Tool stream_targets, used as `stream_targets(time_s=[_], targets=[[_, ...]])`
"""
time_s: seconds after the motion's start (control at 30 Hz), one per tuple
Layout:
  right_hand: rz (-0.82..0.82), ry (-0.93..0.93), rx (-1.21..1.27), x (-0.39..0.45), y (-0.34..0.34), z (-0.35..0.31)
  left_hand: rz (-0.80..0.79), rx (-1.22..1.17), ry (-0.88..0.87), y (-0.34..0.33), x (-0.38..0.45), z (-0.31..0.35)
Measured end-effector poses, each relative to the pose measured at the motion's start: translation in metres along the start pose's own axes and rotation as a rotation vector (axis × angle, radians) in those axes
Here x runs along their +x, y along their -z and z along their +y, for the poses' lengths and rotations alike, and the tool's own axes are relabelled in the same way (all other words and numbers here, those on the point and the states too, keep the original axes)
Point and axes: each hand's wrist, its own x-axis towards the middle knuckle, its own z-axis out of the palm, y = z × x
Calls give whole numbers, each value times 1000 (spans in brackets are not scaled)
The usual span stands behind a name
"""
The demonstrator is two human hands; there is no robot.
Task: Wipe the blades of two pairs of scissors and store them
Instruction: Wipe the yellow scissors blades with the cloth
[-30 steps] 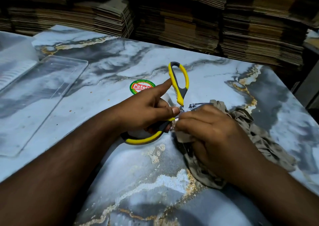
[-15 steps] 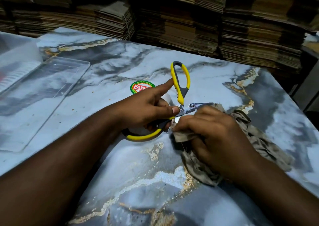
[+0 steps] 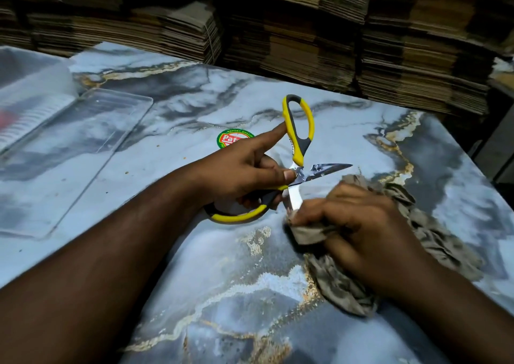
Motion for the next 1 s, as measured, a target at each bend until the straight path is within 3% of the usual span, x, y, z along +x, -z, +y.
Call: stream_targets(time_s=[0.13,0.27,0.47,0.63,0.7,0.87,1.0], targets=[[22,10,-23,8,3,0,-5,5,35,1,2,-2],[89,-93,-11,20,-2,3,28,8,28,3,1,-4],[-89,-123,21,-14,17,2,5,-17,8,2,2,-2],[191,-202,171,-19,25,5,21,64,-1,1,-2,1],[231,-234,154,-16,25,4,17,82,-2,2,-2,1],[40,-83,-8,-5,11,-7,33,59,8,2,1,-3],[3,-16,-158,0,-3,-5,12,112,8,3,2,-3]])
